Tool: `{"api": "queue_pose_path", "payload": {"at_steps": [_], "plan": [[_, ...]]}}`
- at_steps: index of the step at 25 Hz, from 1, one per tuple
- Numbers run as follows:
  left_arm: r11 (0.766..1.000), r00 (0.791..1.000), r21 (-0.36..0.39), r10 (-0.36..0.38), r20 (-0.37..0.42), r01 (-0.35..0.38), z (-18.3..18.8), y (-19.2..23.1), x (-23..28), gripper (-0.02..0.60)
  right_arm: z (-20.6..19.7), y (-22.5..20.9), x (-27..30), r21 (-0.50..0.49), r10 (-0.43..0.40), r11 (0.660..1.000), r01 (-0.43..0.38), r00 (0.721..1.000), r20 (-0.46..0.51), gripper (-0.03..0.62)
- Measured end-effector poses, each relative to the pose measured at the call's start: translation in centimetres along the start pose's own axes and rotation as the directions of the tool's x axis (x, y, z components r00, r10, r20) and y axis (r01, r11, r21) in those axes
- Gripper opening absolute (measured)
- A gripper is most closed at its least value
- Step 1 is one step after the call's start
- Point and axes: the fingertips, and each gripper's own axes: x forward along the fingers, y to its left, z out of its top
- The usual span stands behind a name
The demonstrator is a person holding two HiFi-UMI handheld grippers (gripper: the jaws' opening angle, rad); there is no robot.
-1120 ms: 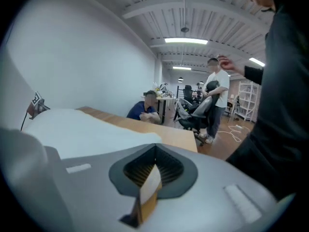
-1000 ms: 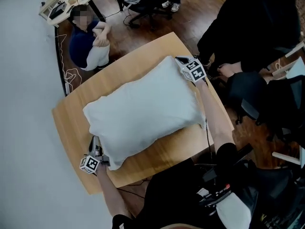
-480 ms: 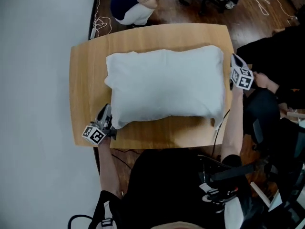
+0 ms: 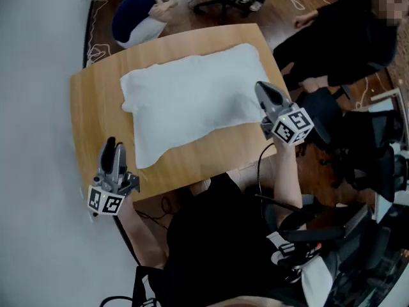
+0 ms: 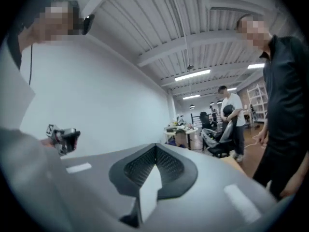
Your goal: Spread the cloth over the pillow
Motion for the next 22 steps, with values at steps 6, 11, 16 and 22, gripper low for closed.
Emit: {"api": "queue_pose_path", "payload": {"at_steps": [6, 11, 16, 22], "plan": [[0.993, 0.99, 0.029, -0.114, 0.086, 0.111, -0.5, -4.4, -1.7, 0.13, 0.3, 5.0, -3.4, 0.012, 0.038, 0.999, -0.039, 0.998, 0.041, 0.002], [0.988, 0.985, 0.056, -0.146, 0.095, 0.141, 0.8, -6.1, -4.3, 0.13, 0.0, 8.0, -5.5, 0.024, 0.032, 0.999, -0.033, 0.999, 0.044, 0.001], [0.984, 0.978, 0.059, -0.177, 0.113, 0.171, 2.3, -7.3, -6.2, 0.13, -2.1, 11.1, -7.3, 0.081, 0.016, 0.997, -0.018, 0.999, 0.029, 0.001], [0.975, 0.964, 0.077, -0.22, 0.149, 0.21, 2.5, -7.8, -7.4, 0.121, -3.0, 14.0, -7.5, 0.026, 0.042, 0.999, -0.042, 0.999, 0.008, 0.001]]}}
